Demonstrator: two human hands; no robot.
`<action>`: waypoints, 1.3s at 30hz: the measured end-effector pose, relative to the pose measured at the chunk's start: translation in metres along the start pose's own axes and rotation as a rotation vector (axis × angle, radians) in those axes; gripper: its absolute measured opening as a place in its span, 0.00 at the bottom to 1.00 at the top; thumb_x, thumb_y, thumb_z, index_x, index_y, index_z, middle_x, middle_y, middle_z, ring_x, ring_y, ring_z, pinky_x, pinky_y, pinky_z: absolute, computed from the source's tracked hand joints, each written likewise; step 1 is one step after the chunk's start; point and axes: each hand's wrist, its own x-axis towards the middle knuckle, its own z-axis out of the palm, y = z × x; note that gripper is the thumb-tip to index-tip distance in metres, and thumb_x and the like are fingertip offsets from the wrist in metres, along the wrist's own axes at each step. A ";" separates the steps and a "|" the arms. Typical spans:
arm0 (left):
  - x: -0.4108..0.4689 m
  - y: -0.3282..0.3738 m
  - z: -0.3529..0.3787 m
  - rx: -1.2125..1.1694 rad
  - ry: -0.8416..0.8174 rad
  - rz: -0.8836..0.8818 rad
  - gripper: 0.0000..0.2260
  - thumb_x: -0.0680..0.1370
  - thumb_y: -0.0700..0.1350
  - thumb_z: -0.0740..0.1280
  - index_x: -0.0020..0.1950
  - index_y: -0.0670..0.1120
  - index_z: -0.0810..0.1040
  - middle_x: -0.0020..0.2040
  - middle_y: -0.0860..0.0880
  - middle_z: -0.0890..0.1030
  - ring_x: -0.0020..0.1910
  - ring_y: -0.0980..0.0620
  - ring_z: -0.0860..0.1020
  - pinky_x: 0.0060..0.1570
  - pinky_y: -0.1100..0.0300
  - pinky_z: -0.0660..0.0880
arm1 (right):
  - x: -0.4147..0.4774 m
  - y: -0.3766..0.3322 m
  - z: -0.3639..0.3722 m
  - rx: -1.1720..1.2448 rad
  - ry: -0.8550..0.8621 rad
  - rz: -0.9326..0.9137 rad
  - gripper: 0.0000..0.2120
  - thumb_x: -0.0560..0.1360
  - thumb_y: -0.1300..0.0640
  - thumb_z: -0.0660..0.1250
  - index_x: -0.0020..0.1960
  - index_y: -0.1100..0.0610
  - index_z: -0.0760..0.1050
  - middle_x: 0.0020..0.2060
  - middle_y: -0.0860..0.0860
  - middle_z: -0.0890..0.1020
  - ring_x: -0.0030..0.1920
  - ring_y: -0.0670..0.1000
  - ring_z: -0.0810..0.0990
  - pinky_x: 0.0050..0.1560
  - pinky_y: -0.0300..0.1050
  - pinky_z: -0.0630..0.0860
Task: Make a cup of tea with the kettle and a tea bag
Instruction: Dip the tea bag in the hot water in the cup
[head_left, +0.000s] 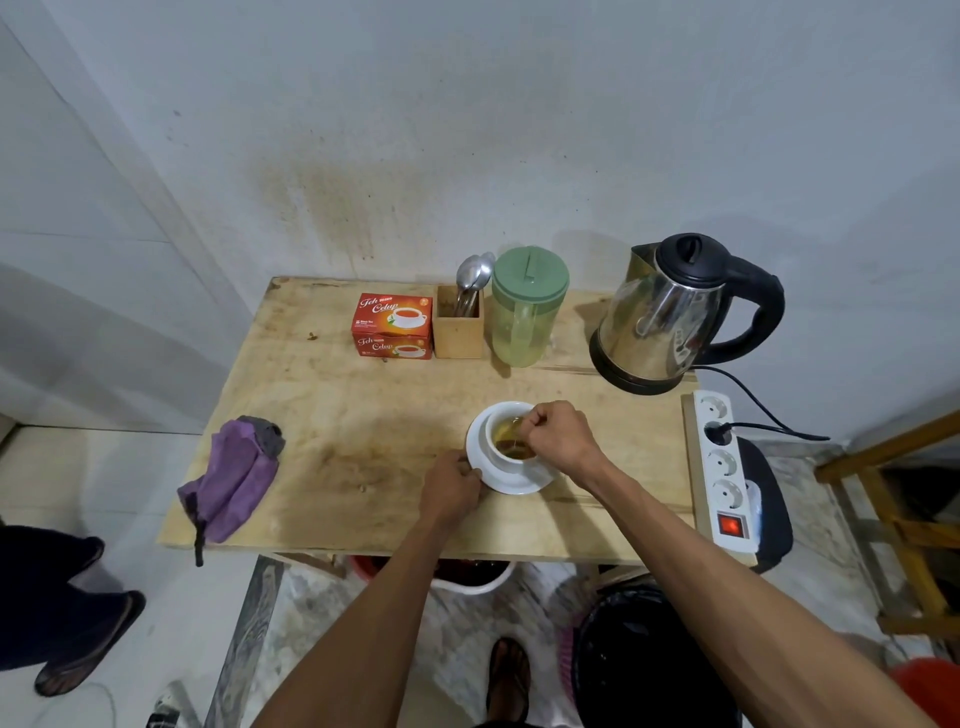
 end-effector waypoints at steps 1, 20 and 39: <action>0.002 -0.002 0.000 0.007 -0.004 -0.003 0.10 0.75 0.42 0.64 0.56 0.45 0.77 0.42 0.42 0.85 0.38 0.42 0.83 0.40 0.46 0.81 | -0.001 -0.002 -0.002 0.022 0.013 -0.004 0.07 0.70 0.58 0.65 0.36 0.56 0.80 0.39 0.52 0.84 0.45 0.55 0.82 0.49 0.53 0.82; 0.021 0.004 -0.023 0.100 -0.255 0.038 0.04 0.78 0.41 0.67 0.44 0.47 0.73 0.36 0.44 0.82 0.24 0.52 0.74 0.22 0.65 0.67 | -0.014 -0.009 0.004 0.121 0.231 0.070 0.08 0.74 0.55 0.67 0.36 0.53 0.78 0.36 0.52 0.83 0.43 0.55 0.82 0.48 0.52 0.80; 0.049 0.012 -0.032 0.161 -0.360 0.033 0.04 0.74 0.45 0.67 0.47 0.48 0.73 0.39 0.45 0.85 0.29 0.49 0.81 0.32 0.56 0.78 | -0.037 0.042 0.054 0.518 0.434 0.526 0.06 0.75 0.61 0.59 0.40 0.59 0.70 0.33 0.58 0.77 0.28 0.55 0.73 0.27 0.41 0.65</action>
